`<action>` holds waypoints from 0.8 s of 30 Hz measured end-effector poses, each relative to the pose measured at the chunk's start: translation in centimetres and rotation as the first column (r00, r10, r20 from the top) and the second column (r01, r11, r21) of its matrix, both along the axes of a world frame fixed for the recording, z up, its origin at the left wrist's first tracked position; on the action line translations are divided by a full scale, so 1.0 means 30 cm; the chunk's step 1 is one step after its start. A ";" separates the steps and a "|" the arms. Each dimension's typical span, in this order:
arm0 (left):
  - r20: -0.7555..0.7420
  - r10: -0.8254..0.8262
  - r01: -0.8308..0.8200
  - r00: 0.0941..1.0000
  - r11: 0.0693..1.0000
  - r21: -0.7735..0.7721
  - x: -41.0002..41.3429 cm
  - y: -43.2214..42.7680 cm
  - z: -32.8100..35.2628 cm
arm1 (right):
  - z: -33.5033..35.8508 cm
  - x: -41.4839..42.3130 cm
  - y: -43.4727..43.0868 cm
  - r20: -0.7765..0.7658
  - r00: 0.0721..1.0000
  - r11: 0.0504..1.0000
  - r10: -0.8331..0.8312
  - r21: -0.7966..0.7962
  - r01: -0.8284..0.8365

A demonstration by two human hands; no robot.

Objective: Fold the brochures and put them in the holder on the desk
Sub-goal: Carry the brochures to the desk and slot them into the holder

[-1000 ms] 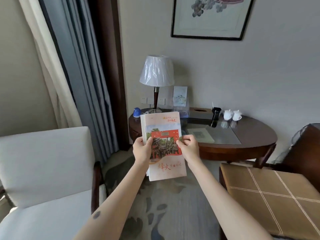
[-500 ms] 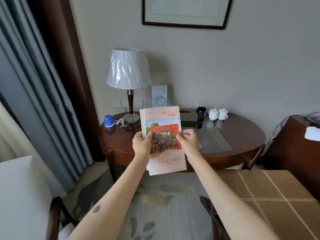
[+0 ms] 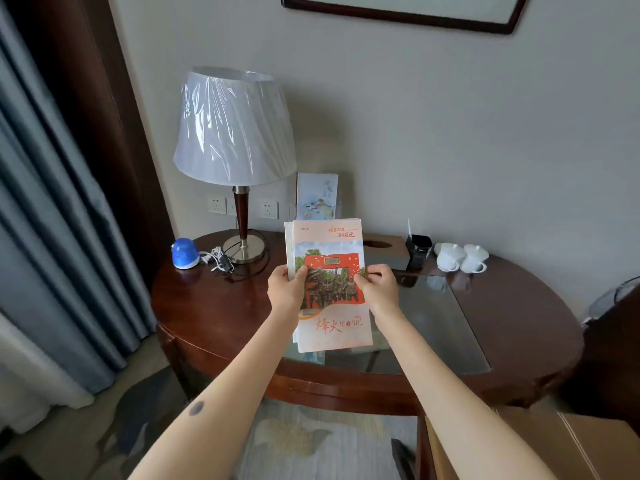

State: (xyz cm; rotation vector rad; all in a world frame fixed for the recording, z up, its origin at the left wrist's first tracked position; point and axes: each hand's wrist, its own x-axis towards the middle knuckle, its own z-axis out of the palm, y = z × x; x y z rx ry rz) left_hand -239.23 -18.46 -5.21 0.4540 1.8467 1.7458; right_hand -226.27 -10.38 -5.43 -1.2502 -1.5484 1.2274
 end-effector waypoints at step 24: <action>0.099 -0.217 0.238 0.971 0.907 -0.347 -0.455 0.739 -0.491 | -0.500 -0.408 0.624 0.230 0.956 0.930 -0.182 -0.276 0.243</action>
